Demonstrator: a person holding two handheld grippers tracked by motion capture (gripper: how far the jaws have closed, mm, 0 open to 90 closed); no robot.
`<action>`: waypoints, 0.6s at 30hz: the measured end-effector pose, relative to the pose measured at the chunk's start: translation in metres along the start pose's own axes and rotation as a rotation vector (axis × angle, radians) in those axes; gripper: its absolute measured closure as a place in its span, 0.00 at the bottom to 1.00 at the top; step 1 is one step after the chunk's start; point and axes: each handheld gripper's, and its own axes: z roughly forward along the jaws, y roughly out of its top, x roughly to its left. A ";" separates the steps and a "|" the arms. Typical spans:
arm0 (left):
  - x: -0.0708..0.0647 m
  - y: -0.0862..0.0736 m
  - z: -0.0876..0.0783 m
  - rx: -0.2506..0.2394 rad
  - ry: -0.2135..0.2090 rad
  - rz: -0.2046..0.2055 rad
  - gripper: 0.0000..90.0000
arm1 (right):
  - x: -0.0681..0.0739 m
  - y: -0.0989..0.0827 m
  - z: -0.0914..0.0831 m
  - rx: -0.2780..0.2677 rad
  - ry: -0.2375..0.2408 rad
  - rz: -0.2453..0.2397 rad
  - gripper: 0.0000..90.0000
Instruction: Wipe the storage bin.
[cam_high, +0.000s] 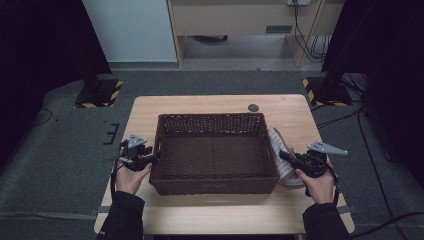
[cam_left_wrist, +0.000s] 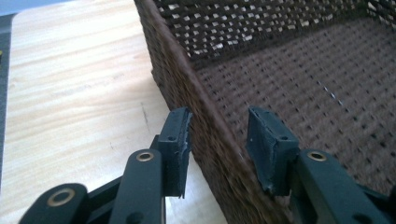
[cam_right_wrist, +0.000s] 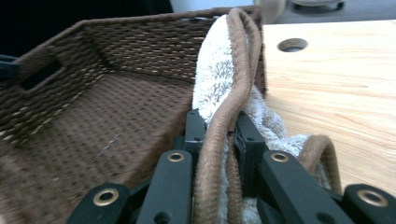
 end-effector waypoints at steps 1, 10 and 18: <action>-0.001 -0.002 -0.001 -0.002 -0.003 -0.005 0.64 | 0.002 -0.001 0.000 0.006 0.003 0.001 0.88; -0.009 -0.008 0.004 0.047 0.016 -0.023 0.72 | -0.003 -0.029 0.023 0.152 -0.013 0.015 0.88; -0.011 -0.007 0.005 0.047 0.053 -0.042 0.78 | -0.007 -0.032 0.026 0.154 -0.045 0.005 0.88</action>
